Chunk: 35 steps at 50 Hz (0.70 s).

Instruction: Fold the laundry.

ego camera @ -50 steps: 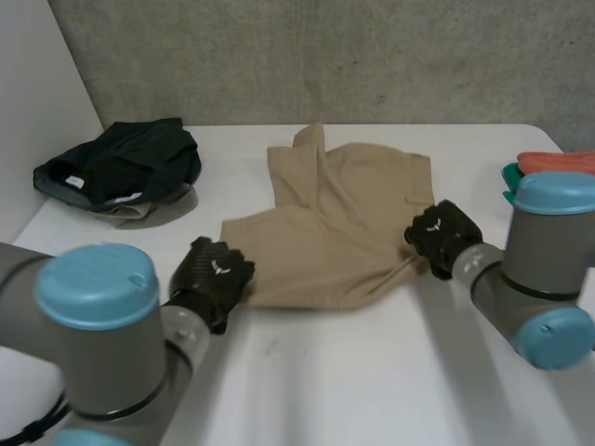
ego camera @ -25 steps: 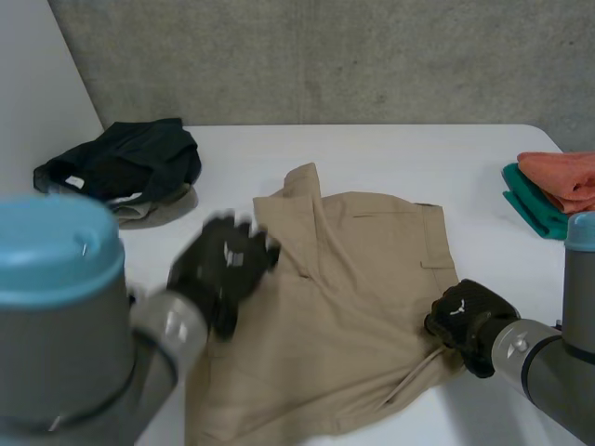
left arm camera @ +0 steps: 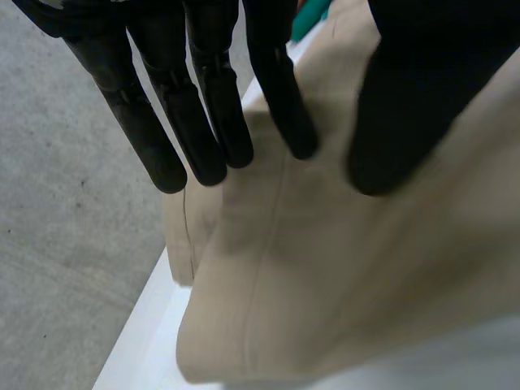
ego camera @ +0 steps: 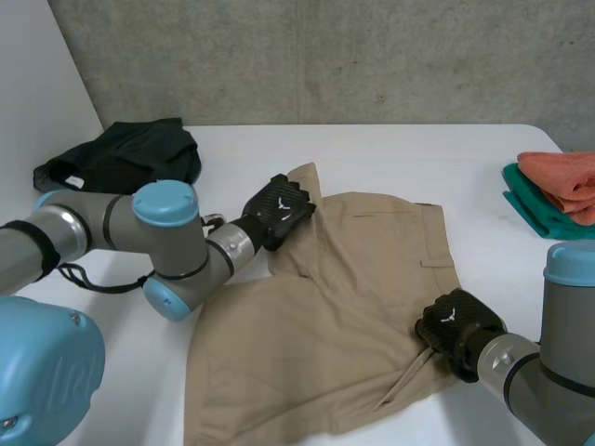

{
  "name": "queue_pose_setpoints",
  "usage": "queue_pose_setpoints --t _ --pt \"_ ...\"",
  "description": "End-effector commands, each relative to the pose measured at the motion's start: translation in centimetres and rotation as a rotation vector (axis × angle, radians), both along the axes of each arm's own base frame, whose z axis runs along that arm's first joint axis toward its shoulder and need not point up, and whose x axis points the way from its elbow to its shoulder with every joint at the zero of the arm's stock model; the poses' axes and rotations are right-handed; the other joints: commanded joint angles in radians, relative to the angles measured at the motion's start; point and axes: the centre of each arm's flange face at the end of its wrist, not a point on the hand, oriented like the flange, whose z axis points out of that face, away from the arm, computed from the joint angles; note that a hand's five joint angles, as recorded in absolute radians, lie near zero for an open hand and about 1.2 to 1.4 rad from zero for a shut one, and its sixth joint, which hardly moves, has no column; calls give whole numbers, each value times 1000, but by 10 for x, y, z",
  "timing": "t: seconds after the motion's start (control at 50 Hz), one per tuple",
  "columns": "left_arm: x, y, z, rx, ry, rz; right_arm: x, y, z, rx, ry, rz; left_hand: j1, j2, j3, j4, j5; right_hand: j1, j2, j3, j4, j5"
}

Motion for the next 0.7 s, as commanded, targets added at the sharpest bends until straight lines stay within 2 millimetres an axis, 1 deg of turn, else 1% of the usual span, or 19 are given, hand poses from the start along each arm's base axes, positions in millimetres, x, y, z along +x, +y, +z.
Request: queue_pose_setpoints --t 0.02,0.08,0.12,0.14,0.16,0.18,0.24,0.32,0.36,0.38,0.42,0.44,0.46,0.48,0.54,0.6,0.66,0.68,0.7 --pt "18 -4 14 -58 -48 188 -3 -2 -1 -1 1 -12 360 399 403 414 421 273 224 199 196 207" --pt "32 -1 30 -91 -60 297 -3 -2 0 -4 0 -12 360 399 403 414 421 273 224 199 196 207" --pt "36 6 33 -82 -68 318 -3 -2 0 -5 -1 -12 360 399 403 414 421 273 224 199 196 207" --pt "39 10 31 -72 -78 322 -2 -2 0 -5 -1 -9 360 399 403 414 421 273 224 199 196 207" --pt "40 19 25 -47 -97 313 -1 -1 0 -5 -1 -6 360 399 403 414 421 273 224 199 196 207" --pt "42 23 22 -35 -105 313 -1 -1 0 -7 -1 -4 360 399 403 414 421 273 224 199 196 207" --pt "47 29 21 -12 -125 325 0 0 1 -8 -2 -1 360 399 403 414 421 273 224 199 196 207" --pt "49 29 22 5 -119 323 0 0 1 -8 -2 1 335 373 377 388 395 273 224 199 196 207" --pt "46 27 27 -7 -96 302 1 0 1 -10 -2 2 -156 -118 -114 -102 -96 273 224 199 196 207" --pt "41 22 34 -25 -60 272 1 0 1 -10 -2 2 -383 -344 -340 -329 -322 273 224 199 196 207" --pt "33 19 41 -33 -17 221 0 0 1 -8 -2 2 -397 -358 -354 -343 -336 273 224 199 196 207" --pt "27 16 46 -26 24 168 0 0 1 -8 -2 1 -437 -399 -395 -384 -377 273 224 199 196 207" --pt "24 15 45 -15 41 143 0 0 0 -7 -1 1 -470 -431 -427 -416 -409 273 224 199 196 207" --pt "18 14 38 16 60 96 0 0 0 -6 -2 -2 -488 -449 -445 -434 -427 273 224 199 196 207" --pt "9 13 21 48 62 41 -2 1 -2 2 2 -5 -485 -446 -442 -431 -424 273 224 199 196 207" --pt "6 8 7 60 53 41 -3 0 -2 6 1 -11 -456 -417 -413 -402 -395 273 224 199 196 207" --pt "3 3 -3 67 48 42 -4 0 -2 6 1 -13 -397 -358 -355 -343 -337 273 224 199 196 207" --pt "3 1 -9 76 42 43 -4 0 -2 4 2 -12 -298 -259 -255 -244 -237 273 224 199 196 207" --pt "3 0 -11 79 41 45 -4 -1 -2 3 0 -13 -204 -165 -162 -150 -143 273 224 199 196 207"
